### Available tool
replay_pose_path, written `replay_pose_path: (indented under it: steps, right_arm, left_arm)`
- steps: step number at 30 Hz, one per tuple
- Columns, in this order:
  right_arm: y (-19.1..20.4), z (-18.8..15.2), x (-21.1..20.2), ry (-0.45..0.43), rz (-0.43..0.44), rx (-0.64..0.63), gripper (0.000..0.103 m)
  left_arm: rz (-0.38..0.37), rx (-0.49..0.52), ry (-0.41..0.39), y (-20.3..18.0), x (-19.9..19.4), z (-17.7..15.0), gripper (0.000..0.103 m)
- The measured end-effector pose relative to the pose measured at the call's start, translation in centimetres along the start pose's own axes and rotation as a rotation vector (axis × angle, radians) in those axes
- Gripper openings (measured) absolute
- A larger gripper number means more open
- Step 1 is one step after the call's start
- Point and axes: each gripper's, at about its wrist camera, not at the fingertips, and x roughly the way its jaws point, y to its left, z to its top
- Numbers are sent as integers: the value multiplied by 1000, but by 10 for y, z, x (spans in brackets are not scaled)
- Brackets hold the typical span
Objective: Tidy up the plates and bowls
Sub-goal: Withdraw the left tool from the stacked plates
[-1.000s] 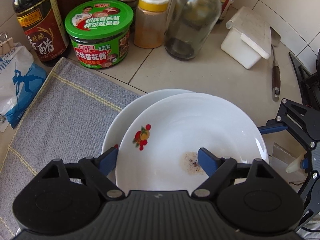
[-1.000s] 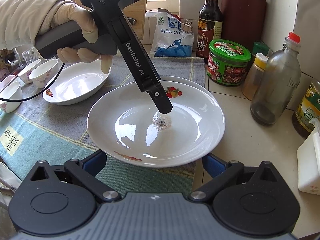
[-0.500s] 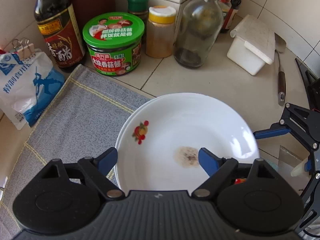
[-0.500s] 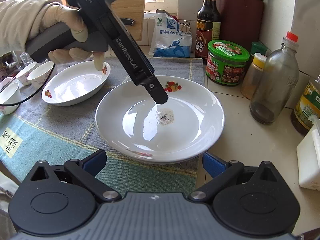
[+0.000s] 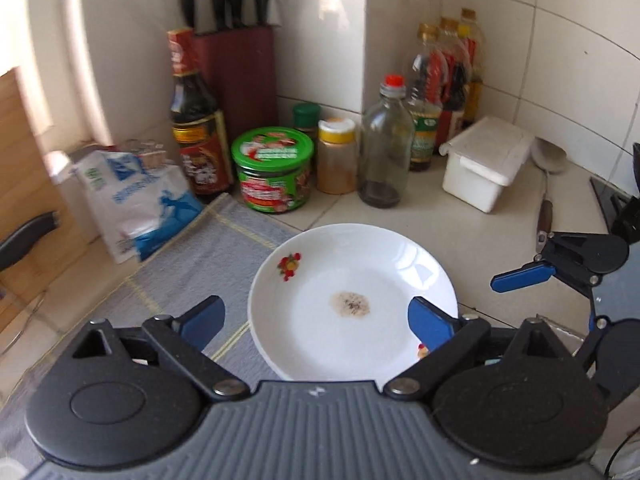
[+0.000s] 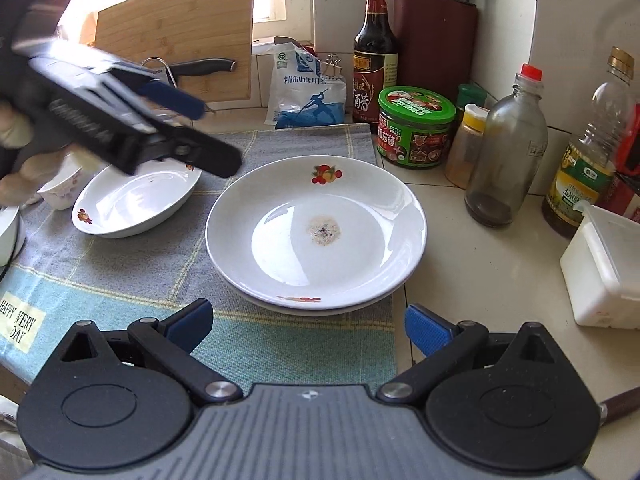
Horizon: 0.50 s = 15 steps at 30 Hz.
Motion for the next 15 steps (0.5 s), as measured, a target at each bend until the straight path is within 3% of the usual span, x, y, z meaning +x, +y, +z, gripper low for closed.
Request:
replay_pose_path:
  steps: [6, 9, 15]
  right_arm:
    - [16, 1, 2, -2, 9, 60, 103]
    - [28, 4, 1, -3, 35, 86, 103]
    - [61, 15, 5, -16, 83, 80, 103]
  left_arm:
    - [148, -167, -46, 6, -41, -57, 99]
    - [217, -209, -22, 14, -52, -88, 99]
    - [285, -261, 48, 38, -64, -146, 99]
